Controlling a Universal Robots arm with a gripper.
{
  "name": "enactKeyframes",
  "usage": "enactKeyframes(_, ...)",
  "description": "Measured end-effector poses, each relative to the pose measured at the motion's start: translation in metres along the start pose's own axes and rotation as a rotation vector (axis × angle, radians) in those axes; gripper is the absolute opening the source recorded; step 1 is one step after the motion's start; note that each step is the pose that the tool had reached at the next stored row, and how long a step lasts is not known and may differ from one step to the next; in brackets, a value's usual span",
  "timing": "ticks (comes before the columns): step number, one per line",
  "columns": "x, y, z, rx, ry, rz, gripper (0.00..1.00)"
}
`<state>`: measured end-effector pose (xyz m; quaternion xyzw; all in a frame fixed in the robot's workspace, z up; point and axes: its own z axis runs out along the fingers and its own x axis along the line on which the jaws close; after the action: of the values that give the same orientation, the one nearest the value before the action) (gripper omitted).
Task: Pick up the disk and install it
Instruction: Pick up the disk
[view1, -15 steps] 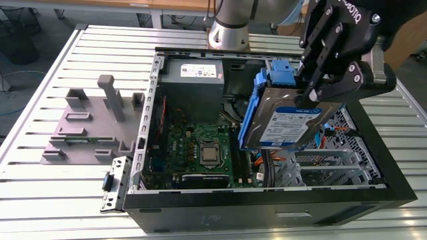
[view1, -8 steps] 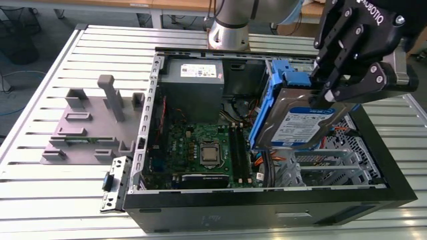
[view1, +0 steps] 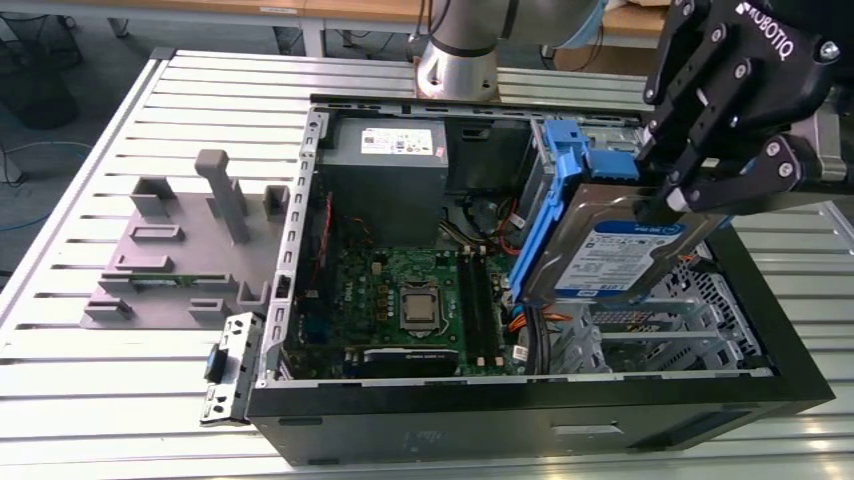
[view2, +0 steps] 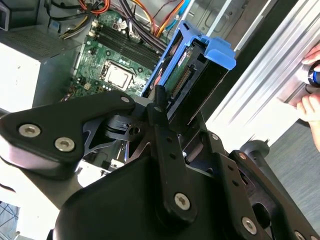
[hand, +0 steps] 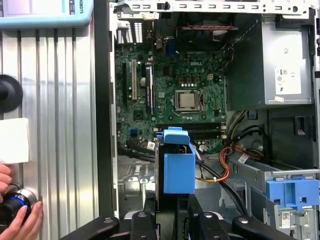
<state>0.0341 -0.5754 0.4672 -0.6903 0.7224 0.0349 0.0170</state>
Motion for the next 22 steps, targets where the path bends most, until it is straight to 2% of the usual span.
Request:
enactKeyframes(10, 0.0005, -0.0015, 0.0001, 0.0000, 0.0000, 0.000, 0.35)
enactKeyframes(18, 0.0000, -0.0129, -0.0001, 0.0000, -0.0001, 0.000, 0.35)
enactKeyframes(22, 0.0000, -0.0143, -0.0002, 0.0000, 0.0000, 0.000, 0.35)
